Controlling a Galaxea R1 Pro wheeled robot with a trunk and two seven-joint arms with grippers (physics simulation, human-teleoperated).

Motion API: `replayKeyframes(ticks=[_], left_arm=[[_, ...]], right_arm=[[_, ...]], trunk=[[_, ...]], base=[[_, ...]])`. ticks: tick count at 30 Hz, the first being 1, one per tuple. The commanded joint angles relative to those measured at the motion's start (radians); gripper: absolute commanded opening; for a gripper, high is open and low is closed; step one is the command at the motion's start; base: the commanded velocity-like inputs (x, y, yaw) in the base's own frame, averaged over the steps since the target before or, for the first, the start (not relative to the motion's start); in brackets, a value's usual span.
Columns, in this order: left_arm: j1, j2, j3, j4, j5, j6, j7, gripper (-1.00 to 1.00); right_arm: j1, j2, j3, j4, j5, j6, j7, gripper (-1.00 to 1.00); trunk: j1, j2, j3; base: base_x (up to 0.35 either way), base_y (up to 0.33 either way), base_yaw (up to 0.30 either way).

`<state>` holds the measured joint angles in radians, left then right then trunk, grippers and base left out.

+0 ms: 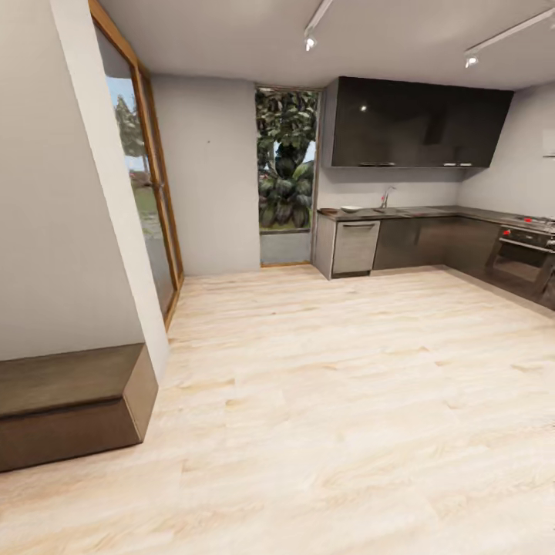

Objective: In the kitchen, take the Vidalia onion out of the sink, dice it on the chopping board with the paring knife, put the diced onion into the bowl on the countertop, then place both the paring knife and the chopping board into the sink.

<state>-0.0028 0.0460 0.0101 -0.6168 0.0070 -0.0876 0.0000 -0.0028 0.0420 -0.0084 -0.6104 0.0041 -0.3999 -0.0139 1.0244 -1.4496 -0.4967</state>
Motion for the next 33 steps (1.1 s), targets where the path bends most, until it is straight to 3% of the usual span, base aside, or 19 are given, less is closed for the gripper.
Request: replayKeyframes(ticks=[1,33], left_arm=[[0.000,0.000,0.001,0.000,0.001,-0.003,0.000,1.00],[0.000,0.000,0.001,0.001,0.001,-0.003,0.000,1.00]], right_arm=[[0.000,0.000,-0.001,0.000,0.001,-0.002,-0.001,1.00],[0.000,0.001,0.001,0.000,0.001,-0.002,-0.001,1.00]], trunk=[[0.001,0.000,-0.001],[0.001,0.000,-0.001]], base=[[0.346,0.000,-0.252],[0.346,0.000,-0.217]])
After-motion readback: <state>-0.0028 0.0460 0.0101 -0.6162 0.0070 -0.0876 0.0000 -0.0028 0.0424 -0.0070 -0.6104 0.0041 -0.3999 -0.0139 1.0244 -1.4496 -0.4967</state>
